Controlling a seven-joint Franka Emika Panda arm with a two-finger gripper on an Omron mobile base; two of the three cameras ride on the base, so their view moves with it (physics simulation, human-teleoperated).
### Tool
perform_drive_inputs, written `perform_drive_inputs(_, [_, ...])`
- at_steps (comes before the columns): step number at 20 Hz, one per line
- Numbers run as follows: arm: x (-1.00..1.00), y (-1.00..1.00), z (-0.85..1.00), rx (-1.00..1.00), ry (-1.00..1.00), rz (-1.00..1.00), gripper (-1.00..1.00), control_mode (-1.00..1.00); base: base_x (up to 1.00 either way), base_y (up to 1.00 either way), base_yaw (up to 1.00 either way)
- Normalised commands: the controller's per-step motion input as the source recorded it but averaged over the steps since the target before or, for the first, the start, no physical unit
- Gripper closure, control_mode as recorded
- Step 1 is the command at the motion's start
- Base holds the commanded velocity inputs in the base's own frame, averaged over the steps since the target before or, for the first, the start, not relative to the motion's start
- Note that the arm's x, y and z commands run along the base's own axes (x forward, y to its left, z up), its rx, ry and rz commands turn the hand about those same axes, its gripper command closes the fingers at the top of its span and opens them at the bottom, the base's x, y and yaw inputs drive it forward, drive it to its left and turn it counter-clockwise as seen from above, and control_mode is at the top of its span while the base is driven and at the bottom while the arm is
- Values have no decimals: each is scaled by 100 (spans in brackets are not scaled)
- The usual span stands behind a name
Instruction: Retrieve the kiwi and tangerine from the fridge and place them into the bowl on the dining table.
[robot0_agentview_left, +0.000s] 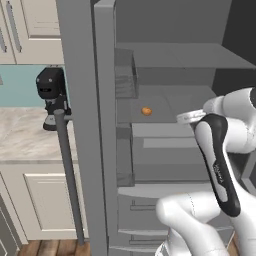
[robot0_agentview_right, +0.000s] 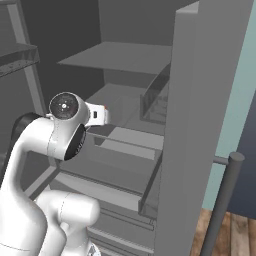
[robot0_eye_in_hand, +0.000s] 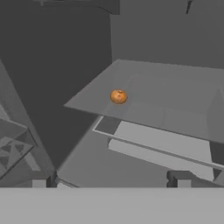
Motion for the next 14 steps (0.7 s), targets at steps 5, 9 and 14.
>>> perform_drive_inputs(5, [29, 13, -8, 0, 0, -4, -100, -100, 0, 0, 0])
perform_drive_inputs(9, [20, 1, -8, 0, 0, -3, -100, -100, 0, 0, 0])
perform_drive_inputs(14, [30, 0, -15, 0, 0, -2, -100, -100, 0, 0, 0])
